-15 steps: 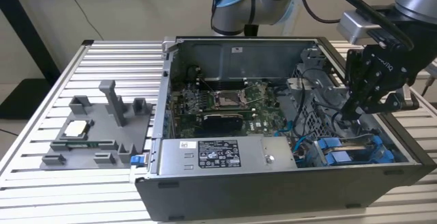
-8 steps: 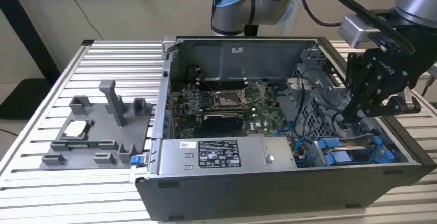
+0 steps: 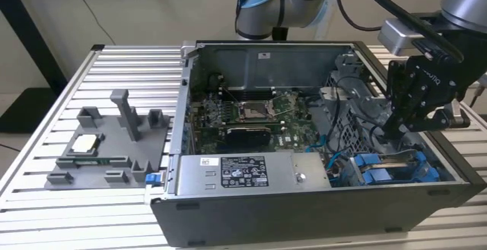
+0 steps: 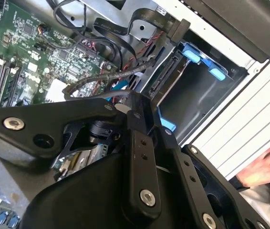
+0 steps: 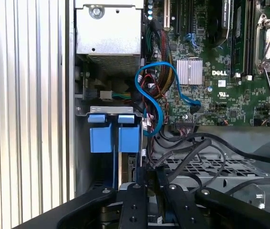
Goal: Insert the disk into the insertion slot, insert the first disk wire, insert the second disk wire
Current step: 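Insert the first disk wire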
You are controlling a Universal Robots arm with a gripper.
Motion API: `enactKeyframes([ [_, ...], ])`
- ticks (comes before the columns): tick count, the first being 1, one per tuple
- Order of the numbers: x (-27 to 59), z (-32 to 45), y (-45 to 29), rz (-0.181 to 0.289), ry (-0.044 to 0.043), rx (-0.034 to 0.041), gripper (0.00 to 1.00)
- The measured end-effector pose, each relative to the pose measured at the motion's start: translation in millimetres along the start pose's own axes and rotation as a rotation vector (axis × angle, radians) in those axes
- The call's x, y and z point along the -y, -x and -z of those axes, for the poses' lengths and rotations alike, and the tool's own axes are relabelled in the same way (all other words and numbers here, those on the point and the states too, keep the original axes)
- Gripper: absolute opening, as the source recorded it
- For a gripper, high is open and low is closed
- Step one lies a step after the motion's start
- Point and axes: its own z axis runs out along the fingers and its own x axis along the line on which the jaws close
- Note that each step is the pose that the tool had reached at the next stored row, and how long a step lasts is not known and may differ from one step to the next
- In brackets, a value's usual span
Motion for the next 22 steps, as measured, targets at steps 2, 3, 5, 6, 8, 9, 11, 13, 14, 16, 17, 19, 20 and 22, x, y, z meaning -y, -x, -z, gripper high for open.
enactKeyframes([
  [2, 0.1, -0.4, 0.0, 0.000, 0.0000, -0.0010, 0.19],
  [3, 0.1, -0.5, 0.0, 0.000, 0.0000, -0.0015, 0.19],
  [5, 0.2, -1.0, -0.1, 0.000, 0.0000, -0.0028, 0.19],
  [6, 0.3, -1.3, -0.1, 0.000, 0.0000, -0.0035, 0.19],
  [8, 0.5, -1.8, -0.1, 0.000, -0.0001, -0.0050, 0.19],
  [9, 0.7, -2.1, -0.2, 0.000, -0.0001, -0.0057, 0.19],
  [11, 1.9, -2.6, -0.8, 0.000, -0.0001, -0.0063, 0.19],
  [13, 3.3, -3.1, -1.5, 0.000, -0.0001, -0.0067, 0.19],
  [14, 4.0, -3.3, -1.8, 0.000, -0.0001, -0.0069, 0.19],
  [16, 5.4, -3.9, -2.4, 0.000, -0.0001, -0.0073, 0.19],
  [17, 6.0, -4.4, -2.6, 0.000, -0.0001, -0.0076, 0.19],
  [19, 7.4, -5.0, -3.0, 0.000, -0.0001, -0.0084, 0.19],
  [20, 8.2, -5.2, -3.3, 0.000, -0.0001, -0.0087, 0.19],
  [22, 9.8, -6.0, -3.9, 0.000, -0.0001, -0.0088, 0.19],
])
